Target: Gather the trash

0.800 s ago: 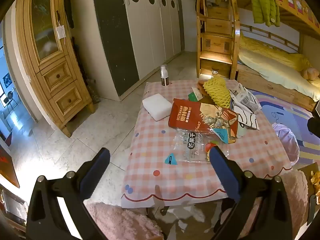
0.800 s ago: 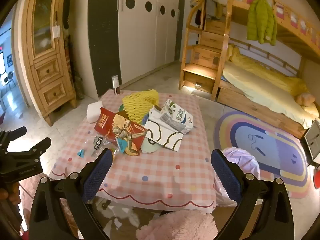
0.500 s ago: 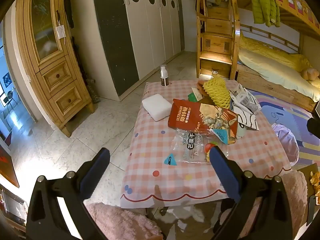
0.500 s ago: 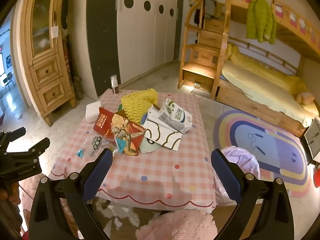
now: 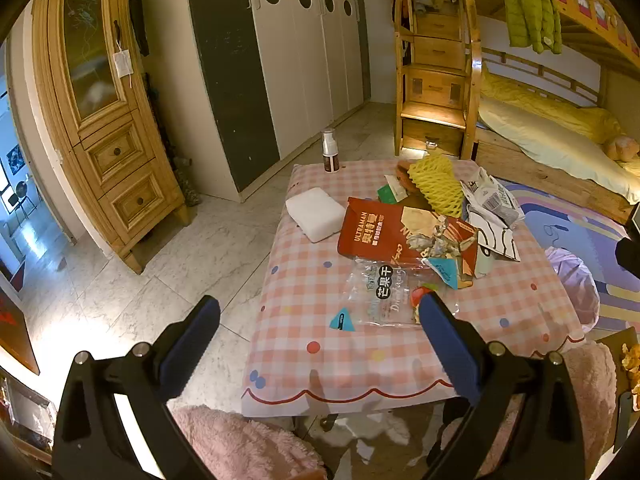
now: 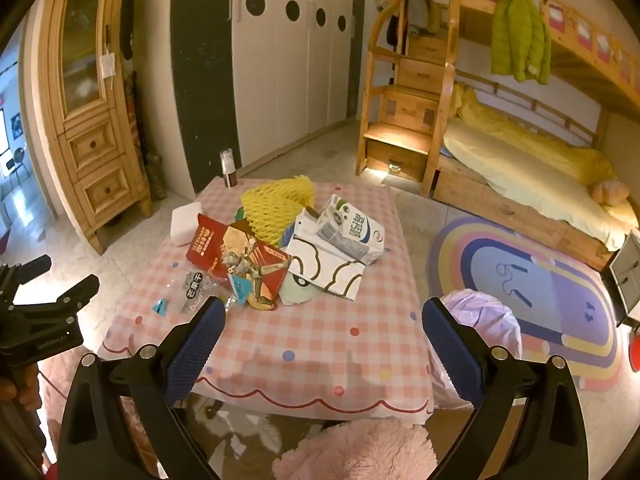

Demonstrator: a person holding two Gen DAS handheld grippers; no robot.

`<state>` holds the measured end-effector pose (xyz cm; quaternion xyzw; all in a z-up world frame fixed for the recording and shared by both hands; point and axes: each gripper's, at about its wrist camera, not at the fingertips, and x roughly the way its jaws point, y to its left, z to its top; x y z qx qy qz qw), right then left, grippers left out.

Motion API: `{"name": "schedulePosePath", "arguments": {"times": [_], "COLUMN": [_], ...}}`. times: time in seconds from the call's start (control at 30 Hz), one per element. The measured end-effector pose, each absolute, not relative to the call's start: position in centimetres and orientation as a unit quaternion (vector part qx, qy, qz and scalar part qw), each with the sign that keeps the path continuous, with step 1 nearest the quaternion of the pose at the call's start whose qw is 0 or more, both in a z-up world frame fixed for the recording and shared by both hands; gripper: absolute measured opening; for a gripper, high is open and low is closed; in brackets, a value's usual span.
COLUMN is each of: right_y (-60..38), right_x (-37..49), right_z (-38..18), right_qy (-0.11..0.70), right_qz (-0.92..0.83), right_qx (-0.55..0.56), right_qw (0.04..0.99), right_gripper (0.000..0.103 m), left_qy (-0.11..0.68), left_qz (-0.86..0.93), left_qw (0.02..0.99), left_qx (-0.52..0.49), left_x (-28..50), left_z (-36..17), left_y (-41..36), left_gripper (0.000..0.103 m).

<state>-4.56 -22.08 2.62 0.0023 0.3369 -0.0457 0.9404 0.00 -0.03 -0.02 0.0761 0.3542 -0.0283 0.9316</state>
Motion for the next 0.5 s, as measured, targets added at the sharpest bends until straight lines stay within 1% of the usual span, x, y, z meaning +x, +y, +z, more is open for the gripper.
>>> {"name": "schedulePosePath", "arguments": {"times": [0.5], "right_y": [-22.06], "right_x": [-4.55], "right_z": [2.52], "right_qy": [0.338], "right_qz": [-0.046], "right_qx": [0.004], "right_qw": [0.94], "right_gripper": [0.097], "left_qy": [0.355], "left_qz": [-0.028], "left_qw": [0.931], "left_qx": [0.077], "left_x": [0.27], "left_z": [-0.19], "left_y": [0.65], "left_gripper": [0.096]}}
